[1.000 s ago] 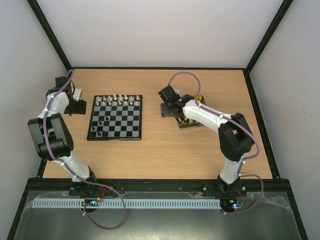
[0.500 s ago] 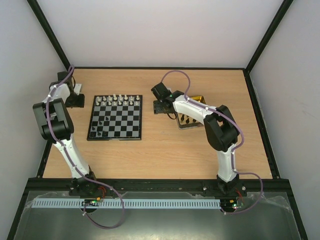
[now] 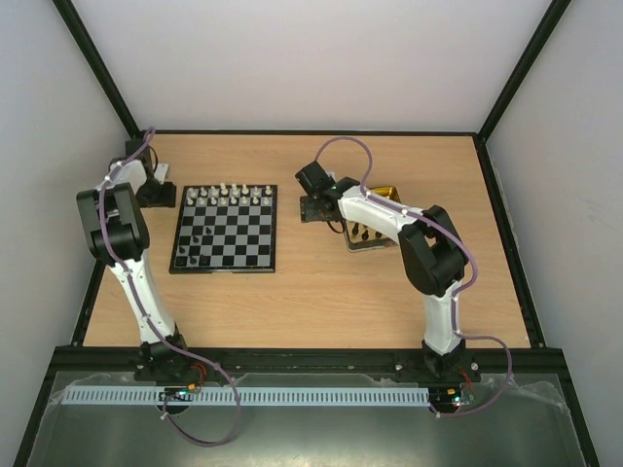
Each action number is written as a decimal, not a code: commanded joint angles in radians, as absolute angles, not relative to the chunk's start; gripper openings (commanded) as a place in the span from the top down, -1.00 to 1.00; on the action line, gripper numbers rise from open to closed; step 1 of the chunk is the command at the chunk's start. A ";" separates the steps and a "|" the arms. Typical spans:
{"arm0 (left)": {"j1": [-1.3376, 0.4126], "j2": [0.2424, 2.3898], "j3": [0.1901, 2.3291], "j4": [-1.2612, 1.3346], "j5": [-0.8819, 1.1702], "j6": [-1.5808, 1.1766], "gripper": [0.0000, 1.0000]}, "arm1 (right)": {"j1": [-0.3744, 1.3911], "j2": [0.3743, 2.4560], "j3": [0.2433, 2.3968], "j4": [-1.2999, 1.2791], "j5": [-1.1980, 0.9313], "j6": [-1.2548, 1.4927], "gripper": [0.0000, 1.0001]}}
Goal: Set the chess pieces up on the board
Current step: Move the storage box to the center of the board.
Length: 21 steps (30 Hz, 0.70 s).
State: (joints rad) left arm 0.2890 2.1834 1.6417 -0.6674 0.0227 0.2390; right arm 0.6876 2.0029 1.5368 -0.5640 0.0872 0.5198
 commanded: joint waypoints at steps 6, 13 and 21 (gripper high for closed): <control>0.216 2.198 1.640 -0.685 0.040 0.198 -0.35 | 0.682 1.968 1.503 -0.573 0.122 0.505 -0.61; 0.186 2.136 1.533 -0.660 0.051 0.190 -0.36 | 0.653 2.002 1.521 -0.561 0.101 0.506 -0.61; 0.136 2.064 1.437 -0.650 0.083 0.178 -0.36 | 0.629 2.066 1.563 -0.556 0.077 0.505 -0.62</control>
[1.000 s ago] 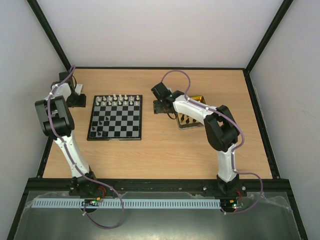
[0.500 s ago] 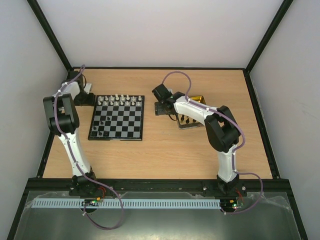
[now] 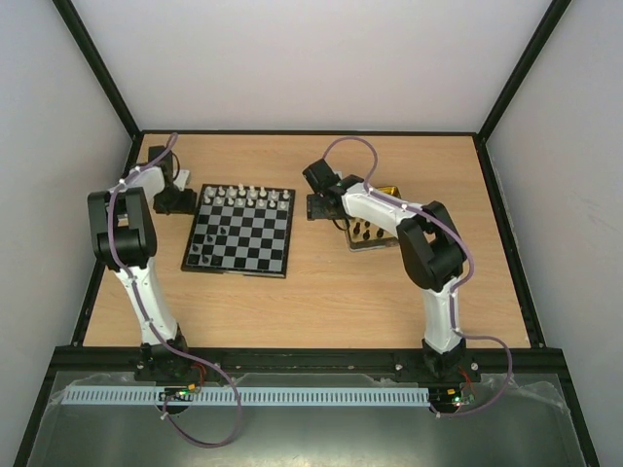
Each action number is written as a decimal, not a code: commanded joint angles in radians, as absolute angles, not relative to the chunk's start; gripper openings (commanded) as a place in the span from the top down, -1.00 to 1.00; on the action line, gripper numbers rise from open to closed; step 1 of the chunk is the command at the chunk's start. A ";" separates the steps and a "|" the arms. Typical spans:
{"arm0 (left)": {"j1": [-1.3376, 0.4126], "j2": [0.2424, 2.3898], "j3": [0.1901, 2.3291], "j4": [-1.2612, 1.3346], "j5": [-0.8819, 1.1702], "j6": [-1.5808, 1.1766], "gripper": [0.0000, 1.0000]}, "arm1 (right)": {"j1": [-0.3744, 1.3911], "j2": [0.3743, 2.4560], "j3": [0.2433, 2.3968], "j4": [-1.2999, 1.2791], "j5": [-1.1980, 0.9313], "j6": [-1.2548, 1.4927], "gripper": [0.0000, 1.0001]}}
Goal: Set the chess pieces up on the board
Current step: Move the storage box to the center of the board.
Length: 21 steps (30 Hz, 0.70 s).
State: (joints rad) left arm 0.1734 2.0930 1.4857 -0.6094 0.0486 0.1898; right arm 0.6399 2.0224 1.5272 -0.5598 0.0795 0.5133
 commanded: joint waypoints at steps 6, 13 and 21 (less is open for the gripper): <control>0.083 2.019 1.398 -0.666 0.114 0.172 -0.34 | 0.620 2.089 1.573 -0.557 0.075 0.505 -0.62; 0.023 1.950 1.337 -0.672 0.132 0.167 -0.34 | 0.594 2.044 1.531 -0.555 0.101 0.493 -0.63; -0.011 1.894 1.272 -0.672 0.159 0.164 -0.34 | 0.519 1.975 1.488 -0.547 0.121 0.489 -0.63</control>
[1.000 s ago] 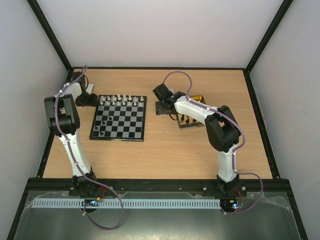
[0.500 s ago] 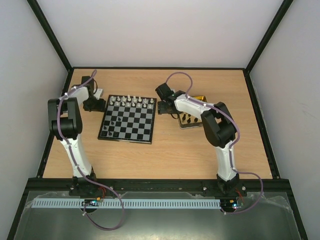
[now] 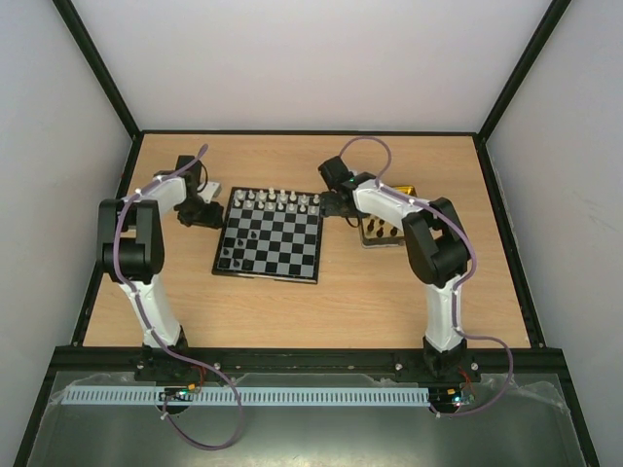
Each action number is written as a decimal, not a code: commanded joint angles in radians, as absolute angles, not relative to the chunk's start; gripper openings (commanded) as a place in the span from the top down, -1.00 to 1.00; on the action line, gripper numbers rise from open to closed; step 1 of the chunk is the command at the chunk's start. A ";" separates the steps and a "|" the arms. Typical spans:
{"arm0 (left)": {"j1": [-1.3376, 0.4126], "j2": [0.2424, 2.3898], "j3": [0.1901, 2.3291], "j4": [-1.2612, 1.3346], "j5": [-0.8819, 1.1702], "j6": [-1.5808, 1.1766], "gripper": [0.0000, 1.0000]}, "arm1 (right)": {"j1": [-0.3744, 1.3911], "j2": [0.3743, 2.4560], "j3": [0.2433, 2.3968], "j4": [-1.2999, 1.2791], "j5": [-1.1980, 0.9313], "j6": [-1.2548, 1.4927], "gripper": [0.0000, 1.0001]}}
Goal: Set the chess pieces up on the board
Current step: Move the storage box to the center of the board.
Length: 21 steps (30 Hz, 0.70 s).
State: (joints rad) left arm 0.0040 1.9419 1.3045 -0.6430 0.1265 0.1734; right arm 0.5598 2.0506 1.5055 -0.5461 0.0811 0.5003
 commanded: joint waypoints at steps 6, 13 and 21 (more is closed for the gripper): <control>-0.064 1.854 1.225 -0.670 0.168 0.166 -0.34 | 0.470 1.934 1.496 -0.549 0.100 0.488 -0.63; -0.124 1.811 1.181 -0.665 0.164 0.166 -0.35 | 0.469 1.895 1.498 -0.555 0.115 0.495 -0.63; -0.132 1.779 1.170 -0.657 0.154 0.164 -0.34 | 0.462 1.867 1.483 -0.559 0.148 0.501 -0.64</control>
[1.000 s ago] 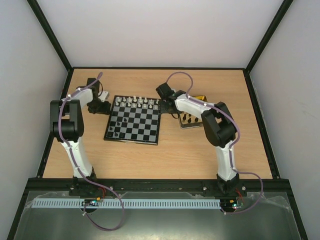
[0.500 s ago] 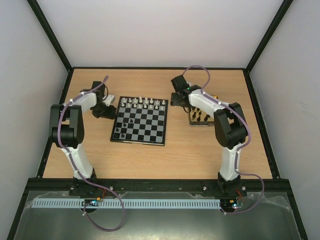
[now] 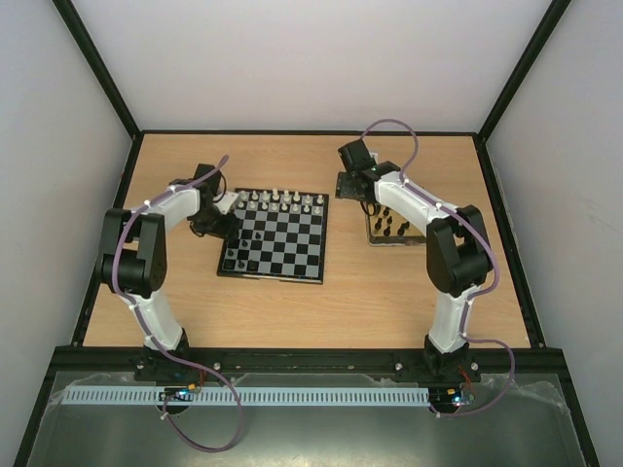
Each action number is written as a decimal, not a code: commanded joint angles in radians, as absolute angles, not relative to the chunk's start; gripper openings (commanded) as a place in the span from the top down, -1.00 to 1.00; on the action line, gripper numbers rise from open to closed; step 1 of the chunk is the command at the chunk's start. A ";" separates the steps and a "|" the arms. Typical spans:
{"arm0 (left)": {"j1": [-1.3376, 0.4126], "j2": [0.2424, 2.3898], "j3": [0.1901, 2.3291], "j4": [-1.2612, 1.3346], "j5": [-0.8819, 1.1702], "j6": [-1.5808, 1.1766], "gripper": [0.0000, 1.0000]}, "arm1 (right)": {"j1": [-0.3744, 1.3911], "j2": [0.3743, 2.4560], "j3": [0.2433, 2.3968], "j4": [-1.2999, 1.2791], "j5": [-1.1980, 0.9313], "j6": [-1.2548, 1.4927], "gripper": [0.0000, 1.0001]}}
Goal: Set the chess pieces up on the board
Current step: Move the storage box to the center of the board.
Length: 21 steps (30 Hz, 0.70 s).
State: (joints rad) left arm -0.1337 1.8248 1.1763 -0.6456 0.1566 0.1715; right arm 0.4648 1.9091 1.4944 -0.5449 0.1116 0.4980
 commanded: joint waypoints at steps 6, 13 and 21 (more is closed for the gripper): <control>-0.127 1.761 1.171 -0.646 0.119 0.161 -0.34 | 0.462 1.858 1.470 -0.557 0.148 0.503 -0.64; -0.098 1.780 1.170 -0.624 0.068 0.169 -0.33 | 0.462 1.857 1.460 -0.560 0.148 0.502 -0.64; -0.049 1.821 1.186 -0.609 0.036 0.182 -0.32 | 0.462 1.853 1.444 -0.554 0.146 0.499 -0.64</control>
